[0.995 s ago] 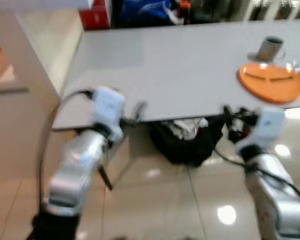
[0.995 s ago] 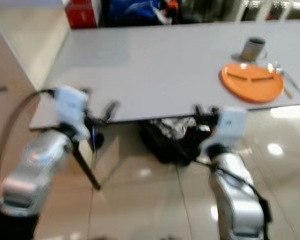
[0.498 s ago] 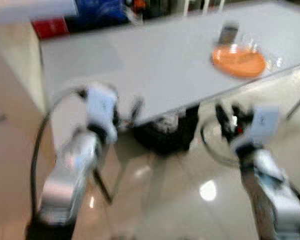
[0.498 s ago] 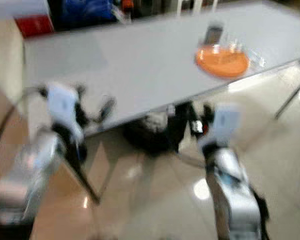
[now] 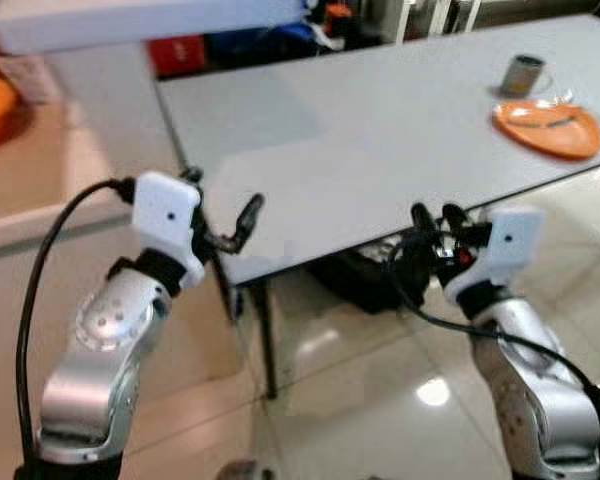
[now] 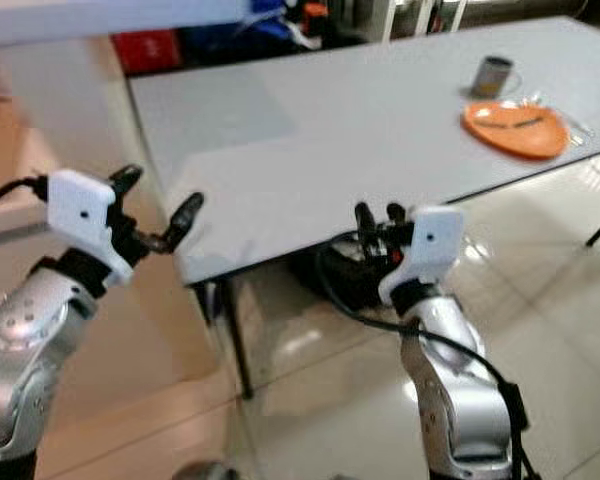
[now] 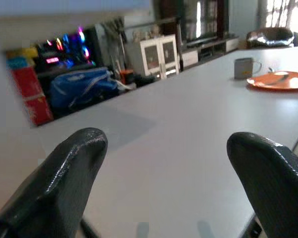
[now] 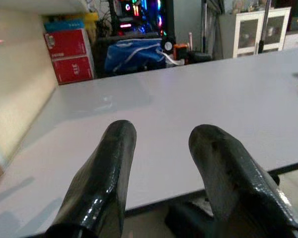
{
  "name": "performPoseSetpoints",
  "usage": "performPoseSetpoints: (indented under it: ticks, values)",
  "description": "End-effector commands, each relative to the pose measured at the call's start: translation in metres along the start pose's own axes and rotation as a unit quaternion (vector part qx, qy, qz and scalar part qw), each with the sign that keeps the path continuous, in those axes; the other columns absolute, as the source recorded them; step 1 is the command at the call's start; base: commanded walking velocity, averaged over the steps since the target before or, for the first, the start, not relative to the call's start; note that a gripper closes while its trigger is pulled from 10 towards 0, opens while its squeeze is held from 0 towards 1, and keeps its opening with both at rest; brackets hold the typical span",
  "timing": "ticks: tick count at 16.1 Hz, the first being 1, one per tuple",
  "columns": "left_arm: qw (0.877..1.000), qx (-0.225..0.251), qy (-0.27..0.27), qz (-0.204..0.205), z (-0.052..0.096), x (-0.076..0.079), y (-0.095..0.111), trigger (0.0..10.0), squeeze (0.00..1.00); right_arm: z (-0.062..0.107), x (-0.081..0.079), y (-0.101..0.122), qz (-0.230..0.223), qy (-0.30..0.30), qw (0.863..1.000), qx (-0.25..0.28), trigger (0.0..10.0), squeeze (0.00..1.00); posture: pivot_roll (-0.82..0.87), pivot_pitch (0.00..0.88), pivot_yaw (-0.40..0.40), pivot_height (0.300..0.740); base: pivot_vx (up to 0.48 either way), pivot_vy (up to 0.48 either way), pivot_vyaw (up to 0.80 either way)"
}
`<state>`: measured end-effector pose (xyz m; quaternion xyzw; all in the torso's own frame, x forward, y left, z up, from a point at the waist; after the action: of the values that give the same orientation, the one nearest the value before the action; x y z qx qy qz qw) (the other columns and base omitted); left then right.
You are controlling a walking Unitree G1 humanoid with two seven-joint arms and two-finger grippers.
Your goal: Setting the table
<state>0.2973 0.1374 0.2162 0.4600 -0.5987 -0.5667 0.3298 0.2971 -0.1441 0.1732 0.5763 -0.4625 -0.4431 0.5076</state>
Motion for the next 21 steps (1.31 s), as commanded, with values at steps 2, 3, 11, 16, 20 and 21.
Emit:
performPoseSetpoints:
  ticks: [2,3,11,16,20,21]
  values:
    - [0.999,0.035,-0.007,-0.012,-0.004,-0.001,0.022,10.0,0.0,-0.002,-0.002,0.006,-0.001,-0.001,1.0,0.015,10.0,0.0,0.08,0.029,-0.011,0.74,0.0,0.48,0.0]
    - [0.999,0.051,0.0,-0.007,-0.007,-0.005,0.032,10.0,0.0,-0.002,0.0,0.007,-0.001,-0.004,1.0,0.015,10.0,0.0,0.08,0.029,-0.011,0.74,0.0,0.48,0.0]
    - [0.998,0.051,0.013,-0.036,-0.038,-0.02,0.051,10.0,0.0,-0.007,0.002,0.01,-0.008,-0.005,1.0,0.021,10.0,0.0,0.08,0.011,-0.013,0.74,0.0,0.48,-0.6]
    - [0.998,0.044,0.023,-0.03,-0.055,-0.011,0.049,10.0,0.0,-0.006,0.01,0.011,0.001,-0.018,1.0,0.025,10.0,0.0,0.07,0.0,0.001,0.74,0.0,0.48,-0.64]
    - [0.997,0.05,0.042,-0.03,-0.063,-0.01,0.051,10.0,0.0,-0.004,0.01,0.012,0.007,-0.013,1.0,0.028,10.0,0.0,0.06,0.0,0.002,0.74,0.0,0.12,0.0]
    - [0.997,0.047,0.044,-0.034,-0.064,-0.01,0.051,10.0,0.0,-0.004,0.011,0.012,0.009,-0.012,1.0,0.028,10.0,0.0,0.06,0.0,0.001,0.74,0.0,0.0,0.0]
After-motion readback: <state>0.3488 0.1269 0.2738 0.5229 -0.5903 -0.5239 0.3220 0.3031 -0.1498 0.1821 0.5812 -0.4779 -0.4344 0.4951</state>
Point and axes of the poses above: a point about 5 cm out from each wrist's last joint towards the gripper, its own z axis pointing back from the gripper into the wrist, its own y axis along the axis of the wrist's last joint, x = y × z, the point moved 4 cm from there along -z, pointing out of the wrist towards the gripper, and after that the axes turned 4 degrees about z, right-handed, at the moved point
